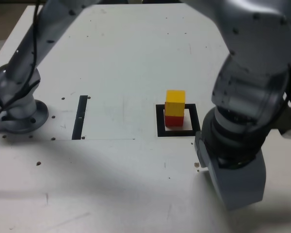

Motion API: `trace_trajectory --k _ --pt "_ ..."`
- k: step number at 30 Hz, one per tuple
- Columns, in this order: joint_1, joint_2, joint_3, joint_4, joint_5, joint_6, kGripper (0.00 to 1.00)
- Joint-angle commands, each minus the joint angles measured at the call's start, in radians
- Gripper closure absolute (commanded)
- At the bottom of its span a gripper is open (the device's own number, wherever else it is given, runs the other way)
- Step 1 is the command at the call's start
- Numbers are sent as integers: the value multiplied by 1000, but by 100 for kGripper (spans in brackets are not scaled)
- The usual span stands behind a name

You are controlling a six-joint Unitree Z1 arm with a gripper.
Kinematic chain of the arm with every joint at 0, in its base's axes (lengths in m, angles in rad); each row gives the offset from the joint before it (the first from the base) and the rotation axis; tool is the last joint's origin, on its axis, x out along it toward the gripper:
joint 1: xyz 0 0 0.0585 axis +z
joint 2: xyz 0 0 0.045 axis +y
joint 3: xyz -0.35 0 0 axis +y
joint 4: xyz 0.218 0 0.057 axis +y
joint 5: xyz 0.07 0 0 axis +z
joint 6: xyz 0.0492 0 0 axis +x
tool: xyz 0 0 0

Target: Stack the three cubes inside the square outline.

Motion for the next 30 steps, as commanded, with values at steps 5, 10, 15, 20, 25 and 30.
trace_trajectory --k 5,10,15,20,25,30 --pt "-1 24 -27 28 24 -41 23" --pt "-1 20 -32 31 44 -70 55" --pt "-1 20 -28 24 41 -67 65" --pt "-1 21 -27 25 40 -66 65" --pt "-1 20 -24 24 40 -66 65" --pt "-1 19 -22 23 40 -66 65"
